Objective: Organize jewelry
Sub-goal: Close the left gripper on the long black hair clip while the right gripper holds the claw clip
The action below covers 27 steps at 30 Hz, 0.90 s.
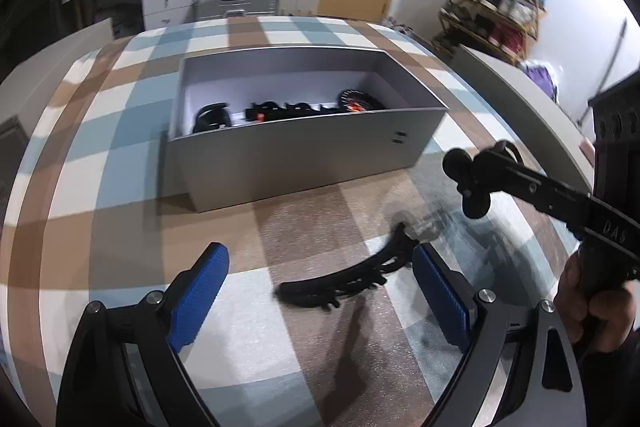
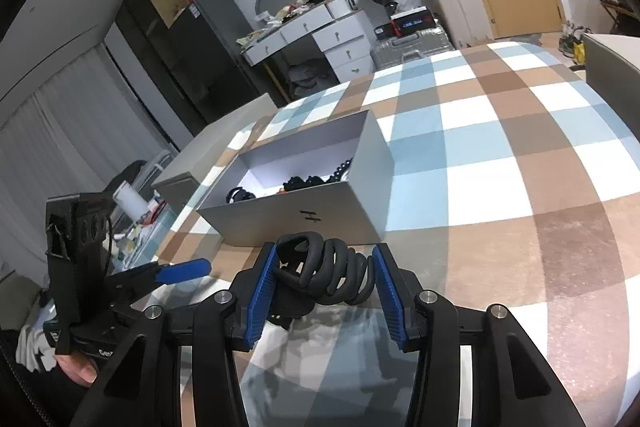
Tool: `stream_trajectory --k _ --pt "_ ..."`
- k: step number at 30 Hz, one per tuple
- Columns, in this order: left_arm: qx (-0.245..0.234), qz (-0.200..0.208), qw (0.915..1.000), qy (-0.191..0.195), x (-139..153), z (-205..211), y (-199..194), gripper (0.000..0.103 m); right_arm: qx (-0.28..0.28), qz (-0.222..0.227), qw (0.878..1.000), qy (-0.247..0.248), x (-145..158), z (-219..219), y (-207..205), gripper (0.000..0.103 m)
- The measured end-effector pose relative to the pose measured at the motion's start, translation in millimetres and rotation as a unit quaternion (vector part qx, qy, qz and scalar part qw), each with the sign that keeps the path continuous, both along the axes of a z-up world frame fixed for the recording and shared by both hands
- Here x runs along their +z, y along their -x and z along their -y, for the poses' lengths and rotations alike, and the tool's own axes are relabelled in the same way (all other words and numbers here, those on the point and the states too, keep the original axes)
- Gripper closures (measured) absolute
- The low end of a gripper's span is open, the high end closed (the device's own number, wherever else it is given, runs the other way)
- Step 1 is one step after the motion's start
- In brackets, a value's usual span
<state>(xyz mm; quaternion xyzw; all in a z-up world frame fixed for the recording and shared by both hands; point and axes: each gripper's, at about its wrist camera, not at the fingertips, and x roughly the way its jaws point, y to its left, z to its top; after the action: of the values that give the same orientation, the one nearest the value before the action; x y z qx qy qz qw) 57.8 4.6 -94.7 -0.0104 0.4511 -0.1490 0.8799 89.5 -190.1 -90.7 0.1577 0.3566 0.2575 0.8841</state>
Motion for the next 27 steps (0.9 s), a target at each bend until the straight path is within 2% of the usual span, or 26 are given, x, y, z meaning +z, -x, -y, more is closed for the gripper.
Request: stream_trajectory --k 3,8,11,13,17,20,27 --pt "-0.035 -0.023 0.9991 0.001 -3.8 8.3 -4.3 0.013 -0.003 0.001 1.0 -0.005 -0.7 5.5 2.3 0.056" --pt "-0.054 -0.04 0.9978 -0.003 -7.5 13.1 -9.9 0.013 -0.005 0.001 1.0 -0.015 -0.6 13.2 5.8 0.056" --pt "-0.073 -0.045 0.9962 -0.019 -9.3 19.0 -8.5 0.013 -0.006 0.005 1.0 -0.018 0.8 17.2 8.0 0.056" --pt "-0.09 -0.048 0.9943 -0.033 -10.6 24.6 -6.0 0.022 -0.006 0.007 1.0 -0.019 1.8 19.0 8.9 0.056" --pt "-0.106 -0.042 0.9914 -0.065 -11.9 31.8 -3.7 0.027 -0.006 0.007 1.0 -0.024 1.7 20.8 10.0 0.056" --pt "-0.114 -0.041 0.9892 -0.082 -11.6 34.0 -2.1 0.036 -0.005 0.008 1.0 -0.027 1.3 21.5 10.5 0.056" --pt "-0.14 -0.059 0.9824 -0.108 -7.4 41.5 1.3 0.077 -0.001 0.01 0.999 -0.035 1.8 22.1 12.4 0.056"
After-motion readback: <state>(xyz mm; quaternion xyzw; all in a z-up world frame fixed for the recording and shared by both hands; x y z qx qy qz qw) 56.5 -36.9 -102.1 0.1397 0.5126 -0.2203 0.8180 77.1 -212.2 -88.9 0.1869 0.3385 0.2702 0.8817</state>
